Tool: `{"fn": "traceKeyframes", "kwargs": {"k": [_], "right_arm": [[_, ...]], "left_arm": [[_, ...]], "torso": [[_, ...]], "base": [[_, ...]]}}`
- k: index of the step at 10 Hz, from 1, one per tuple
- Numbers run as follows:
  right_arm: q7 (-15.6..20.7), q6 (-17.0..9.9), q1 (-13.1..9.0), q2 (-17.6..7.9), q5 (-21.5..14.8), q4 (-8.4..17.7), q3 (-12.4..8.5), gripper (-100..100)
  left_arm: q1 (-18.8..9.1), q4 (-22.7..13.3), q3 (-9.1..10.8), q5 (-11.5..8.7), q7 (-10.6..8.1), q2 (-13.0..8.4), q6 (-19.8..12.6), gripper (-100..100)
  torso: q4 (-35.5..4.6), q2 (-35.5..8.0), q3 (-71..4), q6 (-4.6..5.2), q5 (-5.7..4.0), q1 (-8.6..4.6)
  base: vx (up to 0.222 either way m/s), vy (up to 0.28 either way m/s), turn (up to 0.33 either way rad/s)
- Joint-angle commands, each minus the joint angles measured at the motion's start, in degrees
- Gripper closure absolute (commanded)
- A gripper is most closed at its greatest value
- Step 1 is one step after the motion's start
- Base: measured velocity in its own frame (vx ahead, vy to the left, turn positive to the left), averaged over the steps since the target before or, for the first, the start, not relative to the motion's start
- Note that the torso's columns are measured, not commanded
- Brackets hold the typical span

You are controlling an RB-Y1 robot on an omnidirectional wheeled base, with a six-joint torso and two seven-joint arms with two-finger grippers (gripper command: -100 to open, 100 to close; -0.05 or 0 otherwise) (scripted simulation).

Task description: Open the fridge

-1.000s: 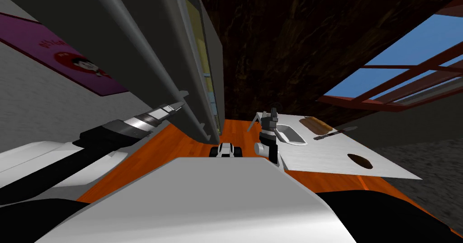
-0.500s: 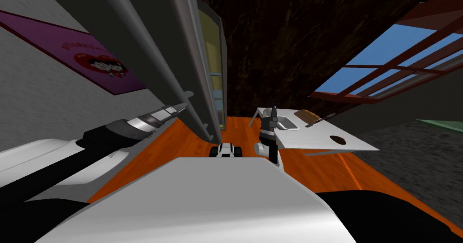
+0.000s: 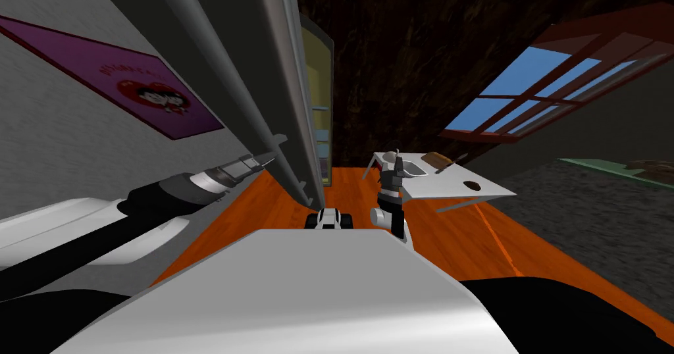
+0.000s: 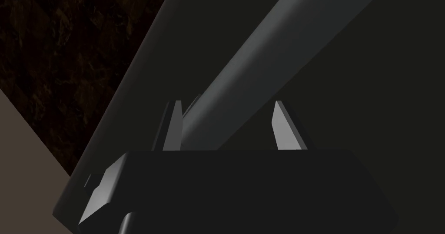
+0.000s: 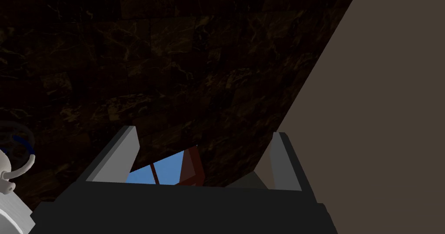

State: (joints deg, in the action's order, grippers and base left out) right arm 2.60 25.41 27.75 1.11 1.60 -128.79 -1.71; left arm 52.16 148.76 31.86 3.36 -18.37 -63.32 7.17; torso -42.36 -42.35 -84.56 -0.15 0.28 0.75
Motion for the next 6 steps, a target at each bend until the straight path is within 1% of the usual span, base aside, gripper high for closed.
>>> {"fn": "traceKeyframes", "kwargs": {"k": [1,2,3,4,6], "right_arm": [[0.00,0.00,0.01,0.01,0.00,0.00,0.00,0],[0.00,0.00,0.02,0.01,0.00,0.00,0.00,0],[0.00,0.00,0.01,0.00,0.00,0.00,0.00,0],[0.00,0.00,0.01,0.00,0.00,0.00,0.00,0],[0.00,0.00,0.02,0.01,0.00,0.00,0.00,0]], "left_arm": [[-0.03,-1.09,0.27,-0.31,-0.52,-0.80,2.27,100],[-0.11,-1.55,0.24,-0.44,-0.74,-1.42,3.66,100],[-0.19,-2.01,0.21,-0.56,-0.96,-2.03,5.06,100],[-0.19,-2.01,0.21,-0.56,-0.96,-2.03,5.06,100],[-0.35,-2.93,0.16,-0.81,-1.40,-3.26,7.86,100]], "torso": [[-0.02,0.30,-0.25,-0.06,-0.11,-0.18],[0.03,0.59,-0.53,0.04,-0.22,-0.31],[0.03,0.55,-0.54,0.07,-0.19,-0.12],[0.01,0.33,-0.35,0.04,-0.09,-0.04],[0.04,0.25,-0.23,-0.07,-0.11,-0.17]], "base": [[-0.115,0.178,-0.068],[-0.165,0.237,-0.126],[-0.229,0.249,-0.168],[-0.178,0.197,-0.070],[-0.191,0.215,-0.105]]}}
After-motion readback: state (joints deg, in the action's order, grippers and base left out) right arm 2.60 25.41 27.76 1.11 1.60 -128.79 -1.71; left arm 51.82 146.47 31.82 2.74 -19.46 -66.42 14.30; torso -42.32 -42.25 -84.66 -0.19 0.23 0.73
